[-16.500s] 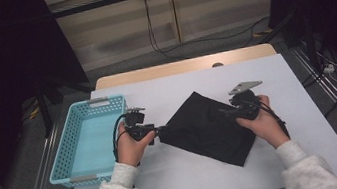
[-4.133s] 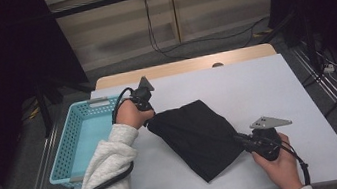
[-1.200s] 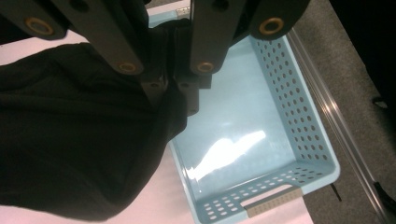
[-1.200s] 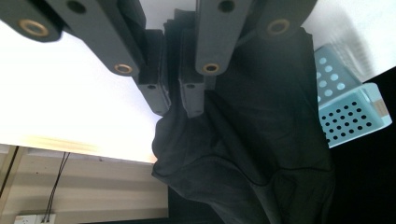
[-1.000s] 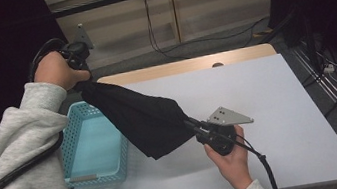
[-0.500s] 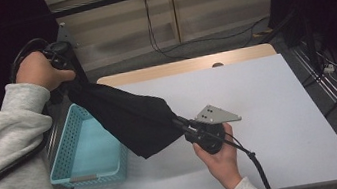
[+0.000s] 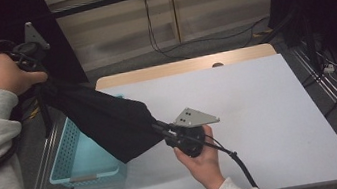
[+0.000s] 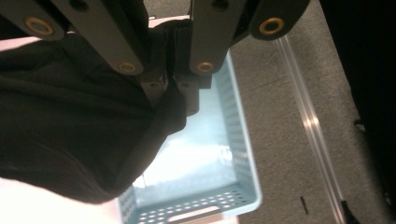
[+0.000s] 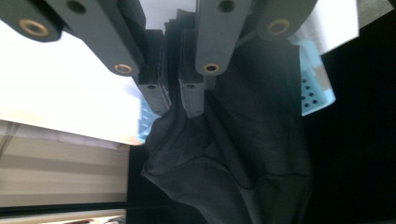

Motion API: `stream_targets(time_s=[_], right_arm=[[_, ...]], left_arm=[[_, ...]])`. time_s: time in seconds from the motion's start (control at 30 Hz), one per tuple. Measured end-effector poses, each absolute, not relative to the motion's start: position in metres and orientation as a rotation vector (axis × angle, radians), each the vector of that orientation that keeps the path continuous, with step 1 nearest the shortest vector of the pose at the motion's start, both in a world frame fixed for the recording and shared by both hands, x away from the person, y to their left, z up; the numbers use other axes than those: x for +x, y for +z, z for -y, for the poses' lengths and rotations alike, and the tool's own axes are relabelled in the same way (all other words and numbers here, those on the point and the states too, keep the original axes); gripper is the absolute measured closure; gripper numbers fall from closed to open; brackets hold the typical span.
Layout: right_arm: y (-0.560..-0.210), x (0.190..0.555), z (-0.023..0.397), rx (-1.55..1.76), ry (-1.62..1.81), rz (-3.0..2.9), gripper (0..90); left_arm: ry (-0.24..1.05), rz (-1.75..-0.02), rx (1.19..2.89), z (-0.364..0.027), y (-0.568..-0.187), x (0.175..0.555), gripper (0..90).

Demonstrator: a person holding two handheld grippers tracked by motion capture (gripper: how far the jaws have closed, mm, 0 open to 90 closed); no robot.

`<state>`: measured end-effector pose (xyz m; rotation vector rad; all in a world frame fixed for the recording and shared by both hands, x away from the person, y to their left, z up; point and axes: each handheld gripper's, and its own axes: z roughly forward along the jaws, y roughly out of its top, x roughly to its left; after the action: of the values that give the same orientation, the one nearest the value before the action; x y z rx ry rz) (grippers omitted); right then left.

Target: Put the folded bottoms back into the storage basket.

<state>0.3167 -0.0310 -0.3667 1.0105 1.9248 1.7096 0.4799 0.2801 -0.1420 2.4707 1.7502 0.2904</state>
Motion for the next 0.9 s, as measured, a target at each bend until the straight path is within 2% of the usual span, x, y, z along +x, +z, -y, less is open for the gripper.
stream_targets(time_s=[0.3,0.5,0.6,0.63,0.67,0.7,0.77,0.83,0.9], right_arm=[[-0.369,0.315,-0.022,0.962,1.738,-1.963,83.5],[-0.381,0.316,-0.049,0.954,1.72,-1.992,83.4],[-0.386,0.315,-0.062,0.964,1.727,-1.987,82.6],[-0.388,0.313,-0.07,0.957,1.717,-1.976,79.9],[-0.392,0.31,-0.08,0.915,1.689,-2.009,70.1],[-0.392,0.306,-0.084,0.912,1.664,-2.015,60.9],[-0.391,0.304,-0.082,0.942,1.714,-1.994,51.6],[-0.389,0.307,-0.07,0.955,1.712,-1.967,48.4],[-0.387,0.313,-0.054,0.973,1.695,-1.992,40.7]], left_arm=[[0.336,-1.825,2.427,-0.316,-0.148,0.496,87.2],[0.338,-1.798,2.426,-0.325,-0.162,0.521,87.2],[0.389,-1.741,2.398,-0.326,-0.175,0.538,86.6],[0.449,-1.693,2.402,-0.325,-0.186,0.544,83.9],[0.476,-1.68,2.414,-0.324,-0.194,0.547,77.5],[0.502,-1.645,2.418,-0.322,-0.204,0.549,69.4],[0.512,-1.584,2.386,-0.321,-0.223,0.55,46.5],[0.473,-1.561,2.411,-0.321,-0.236,0.546,45.1],[0.433,-1.558,2.401,-0.322,-0.246,0.541,42.4]])
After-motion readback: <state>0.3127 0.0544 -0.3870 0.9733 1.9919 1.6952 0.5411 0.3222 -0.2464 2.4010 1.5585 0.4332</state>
